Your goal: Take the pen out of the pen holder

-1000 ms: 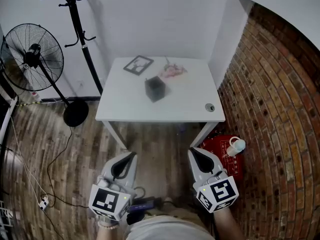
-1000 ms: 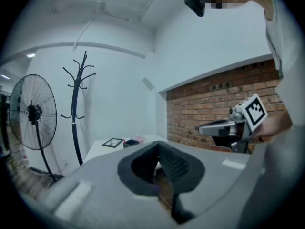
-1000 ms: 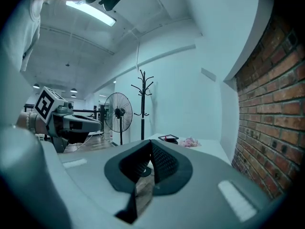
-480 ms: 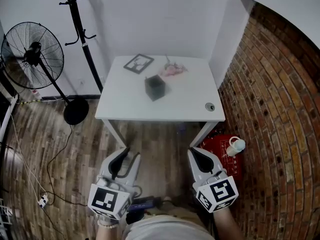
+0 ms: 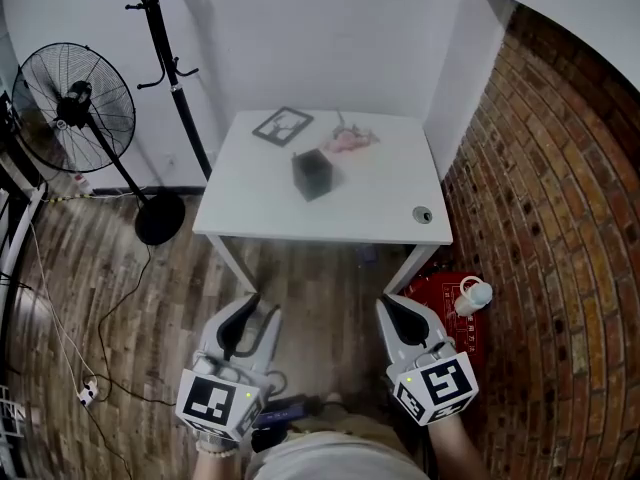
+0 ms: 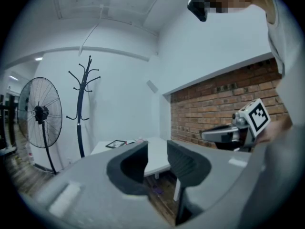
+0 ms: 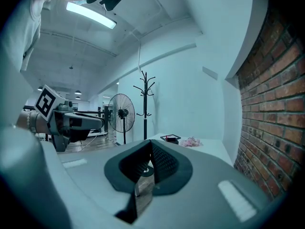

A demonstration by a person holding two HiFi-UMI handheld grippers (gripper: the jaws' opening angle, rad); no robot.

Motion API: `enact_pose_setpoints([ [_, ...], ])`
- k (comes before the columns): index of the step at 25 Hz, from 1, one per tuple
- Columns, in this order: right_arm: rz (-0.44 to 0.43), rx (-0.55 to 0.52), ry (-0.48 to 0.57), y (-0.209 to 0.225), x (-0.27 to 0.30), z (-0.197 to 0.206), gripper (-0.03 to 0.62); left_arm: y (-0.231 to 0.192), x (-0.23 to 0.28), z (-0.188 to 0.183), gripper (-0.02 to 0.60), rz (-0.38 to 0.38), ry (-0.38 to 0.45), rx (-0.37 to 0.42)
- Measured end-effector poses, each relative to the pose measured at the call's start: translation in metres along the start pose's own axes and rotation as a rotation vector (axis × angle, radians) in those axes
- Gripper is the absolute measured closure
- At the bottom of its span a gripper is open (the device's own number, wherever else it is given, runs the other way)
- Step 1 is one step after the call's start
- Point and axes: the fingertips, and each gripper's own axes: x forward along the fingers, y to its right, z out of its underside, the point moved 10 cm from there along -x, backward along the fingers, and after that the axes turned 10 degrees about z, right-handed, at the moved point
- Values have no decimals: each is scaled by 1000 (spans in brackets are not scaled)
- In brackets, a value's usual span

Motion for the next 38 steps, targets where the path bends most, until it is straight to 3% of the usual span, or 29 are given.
enact_pose_setpoints([
  [19,-7,18,19,31,-23,14,592,38,14,-4,466,-19,26,31],
  [38,66,21,10,48,39,9,592,-24,75,-2,466,68,28,36],
])
